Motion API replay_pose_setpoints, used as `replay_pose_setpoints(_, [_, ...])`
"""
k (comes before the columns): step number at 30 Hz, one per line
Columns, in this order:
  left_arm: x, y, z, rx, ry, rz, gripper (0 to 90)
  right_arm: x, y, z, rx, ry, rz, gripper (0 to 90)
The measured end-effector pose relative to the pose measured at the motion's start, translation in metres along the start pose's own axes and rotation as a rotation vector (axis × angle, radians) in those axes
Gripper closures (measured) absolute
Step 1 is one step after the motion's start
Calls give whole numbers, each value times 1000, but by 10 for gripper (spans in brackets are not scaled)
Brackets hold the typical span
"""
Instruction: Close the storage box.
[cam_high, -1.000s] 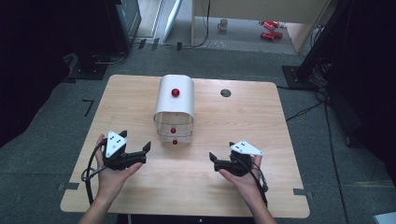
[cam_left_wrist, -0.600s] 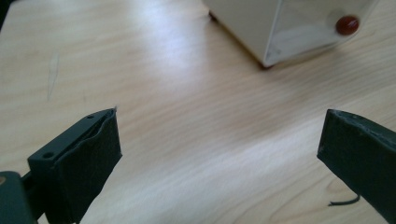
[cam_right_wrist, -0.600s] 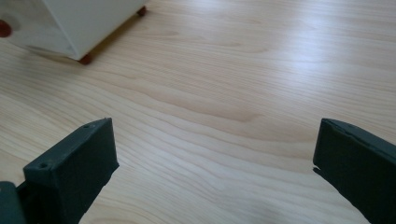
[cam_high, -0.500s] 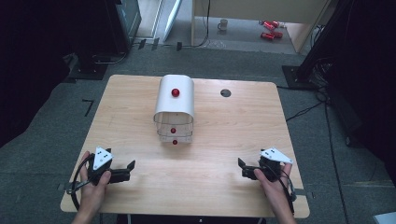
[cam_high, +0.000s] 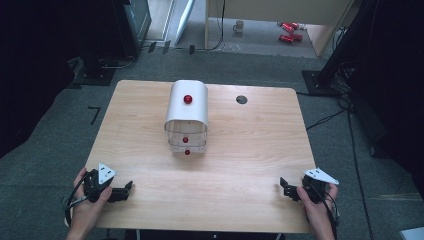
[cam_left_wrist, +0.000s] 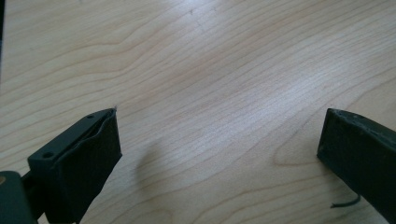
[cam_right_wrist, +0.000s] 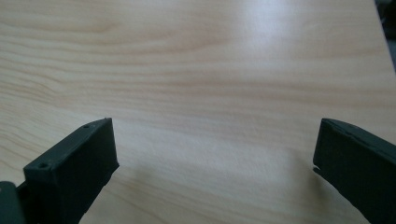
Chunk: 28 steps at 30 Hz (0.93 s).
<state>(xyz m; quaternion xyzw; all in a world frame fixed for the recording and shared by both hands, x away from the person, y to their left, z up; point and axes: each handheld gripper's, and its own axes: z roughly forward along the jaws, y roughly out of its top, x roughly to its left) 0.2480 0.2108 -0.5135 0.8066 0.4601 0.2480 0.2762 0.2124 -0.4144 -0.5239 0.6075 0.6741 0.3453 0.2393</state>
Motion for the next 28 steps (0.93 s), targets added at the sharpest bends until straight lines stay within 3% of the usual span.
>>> replay_pose_setpoints(1, [1,0,0,-1,-2,-1,0,-3,0,0,17,3,27,0])
replay_pose_setpoints(5, [2,0,2,-7,-25,-13,0,-6,0,0,18,-18,33,0])
replay_pose_setpoints(9, [7,-1,7,1,-113,-65,0,0,1,5,68,-46,-21,0])
replay_pose_setpoints(11, [6,-1,7,-1,-110,-69,0,4,2,7,75,-58,-43,0])
replay_pose_setpoints(28, [6,2,10,1,-111,-73,0,4,2,7,75,-60,-39,0])
